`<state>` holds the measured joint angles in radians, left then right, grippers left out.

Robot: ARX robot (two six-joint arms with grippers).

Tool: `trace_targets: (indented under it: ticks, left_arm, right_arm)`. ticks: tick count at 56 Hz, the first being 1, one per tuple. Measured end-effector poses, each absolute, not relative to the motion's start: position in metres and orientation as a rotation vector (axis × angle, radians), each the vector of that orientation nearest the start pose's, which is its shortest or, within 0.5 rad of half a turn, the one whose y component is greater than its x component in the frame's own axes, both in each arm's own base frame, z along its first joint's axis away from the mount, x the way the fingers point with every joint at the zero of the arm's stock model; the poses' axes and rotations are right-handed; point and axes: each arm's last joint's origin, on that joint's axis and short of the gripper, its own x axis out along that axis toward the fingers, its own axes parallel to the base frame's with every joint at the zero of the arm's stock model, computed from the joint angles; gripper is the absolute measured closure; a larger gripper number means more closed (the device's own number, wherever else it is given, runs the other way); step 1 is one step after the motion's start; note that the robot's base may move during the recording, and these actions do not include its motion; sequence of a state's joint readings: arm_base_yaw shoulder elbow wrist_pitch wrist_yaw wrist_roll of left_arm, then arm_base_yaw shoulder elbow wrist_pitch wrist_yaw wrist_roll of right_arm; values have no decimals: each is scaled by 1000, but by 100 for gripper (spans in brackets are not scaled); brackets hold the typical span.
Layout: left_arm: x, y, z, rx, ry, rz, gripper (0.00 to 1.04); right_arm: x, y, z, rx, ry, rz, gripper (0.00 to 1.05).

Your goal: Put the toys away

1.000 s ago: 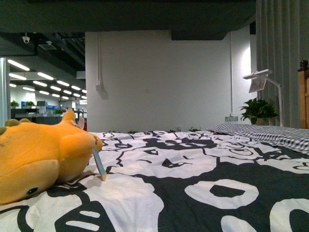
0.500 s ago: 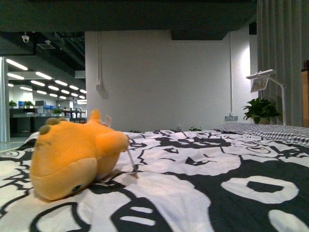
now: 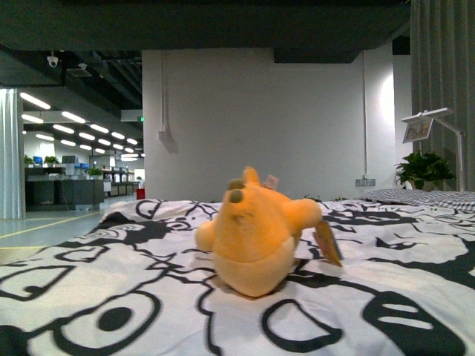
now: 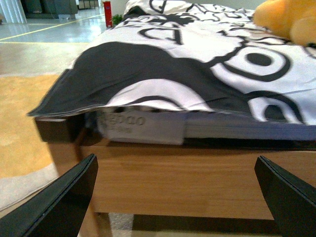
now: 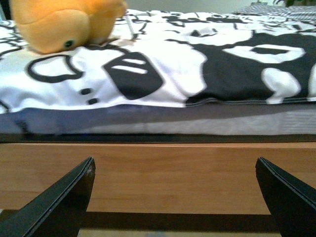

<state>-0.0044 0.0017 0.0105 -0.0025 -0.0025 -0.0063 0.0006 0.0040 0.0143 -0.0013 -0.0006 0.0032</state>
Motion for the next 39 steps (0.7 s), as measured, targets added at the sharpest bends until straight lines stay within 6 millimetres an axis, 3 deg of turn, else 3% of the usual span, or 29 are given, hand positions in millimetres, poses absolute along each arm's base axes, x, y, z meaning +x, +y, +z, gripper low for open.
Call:
trace_targets:
  ticks: [17,26,39]
  left_arm:
    - [97,0,167,-4,-7,-1,6]
    - [97,0,167,-4,-7,-2,6]
    - [97,0,167,-5,-7,-2,6]
  right_arm:
    - [97,0,168,3,-9,5,7]
    - [102,0,163,141,118,-224,7]
    - [124,5,186,200,43,-212,7]
